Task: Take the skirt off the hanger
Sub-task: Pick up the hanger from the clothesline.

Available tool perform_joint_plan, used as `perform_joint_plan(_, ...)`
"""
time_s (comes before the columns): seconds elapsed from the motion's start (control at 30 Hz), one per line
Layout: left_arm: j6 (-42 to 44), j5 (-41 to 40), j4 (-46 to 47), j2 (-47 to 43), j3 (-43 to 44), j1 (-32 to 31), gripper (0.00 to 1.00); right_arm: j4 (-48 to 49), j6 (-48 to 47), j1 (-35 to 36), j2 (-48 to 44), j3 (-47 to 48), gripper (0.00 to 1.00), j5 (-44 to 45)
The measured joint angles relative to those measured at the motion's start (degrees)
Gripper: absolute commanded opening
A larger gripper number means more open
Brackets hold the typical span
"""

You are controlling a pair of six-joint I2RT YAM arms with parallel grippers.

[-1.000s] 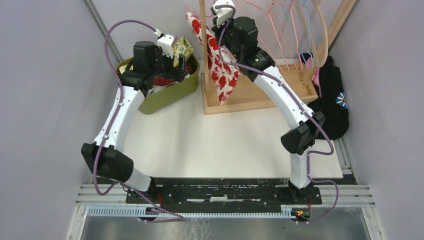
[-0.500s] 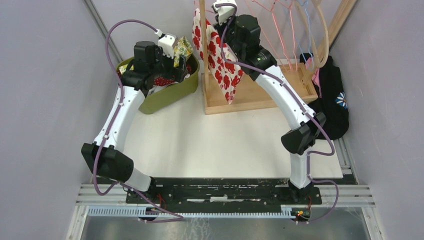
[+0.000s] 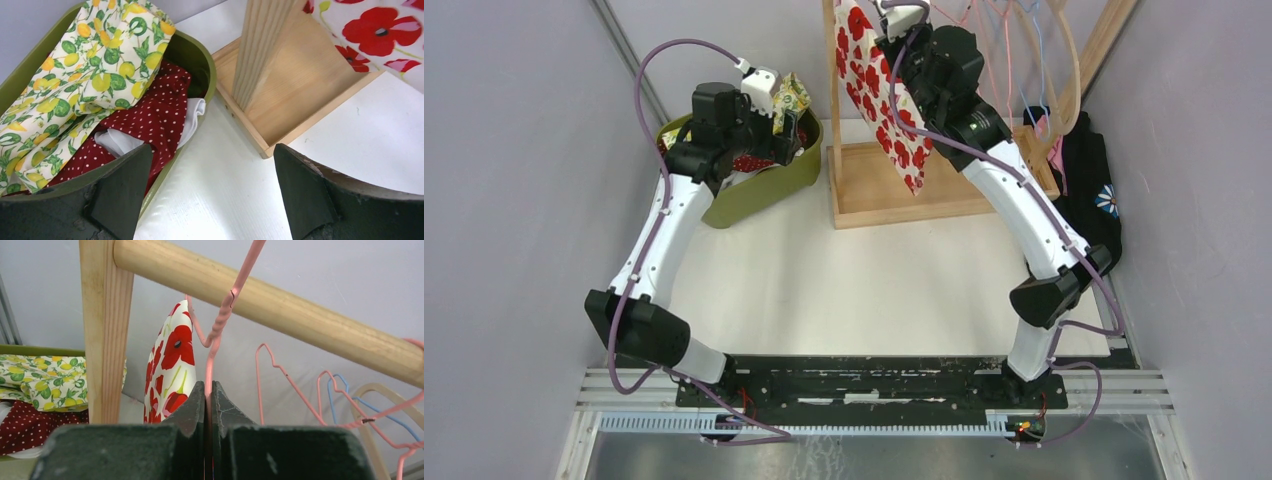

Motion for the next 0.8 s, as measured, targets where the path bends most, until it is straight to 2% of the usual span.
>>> perform_joint_plan(0.17,-0.9,1.0,0.0,-1.7,0.0,-2.8,0.97,0.9,0.9,0.0,-4.9,-9.2,0.01,0.7)
perform_joint_plan(0.4,-3.0,-2.3,2.6,-6.2,-2.4,-17.7,0.98,-0.7,3.1,0.2,-10.1,-21.5,0.01,2.4)
perform_joint_plan(0.53,-5.5,-4.2,5.9,-7.4,-4.4,-21.4,0.99,-2.0,3.8,0.9,-12.1,-24.2,0.01,3.1)
perform_joint_plan(0.67,-7.4,-8.4,12.1,-10.1,-11.2,-25.6,0.99,-2.4,4.2,1.6,-13.8,-24.5,0.01,3.5)
perform_joint_plan(0.8,-8.0,-13.3,20.1,-13.5,-21.0,-33.4,0.99,-2.3,4.8,1.9,-14.9,-24.5,0.01,3.6)
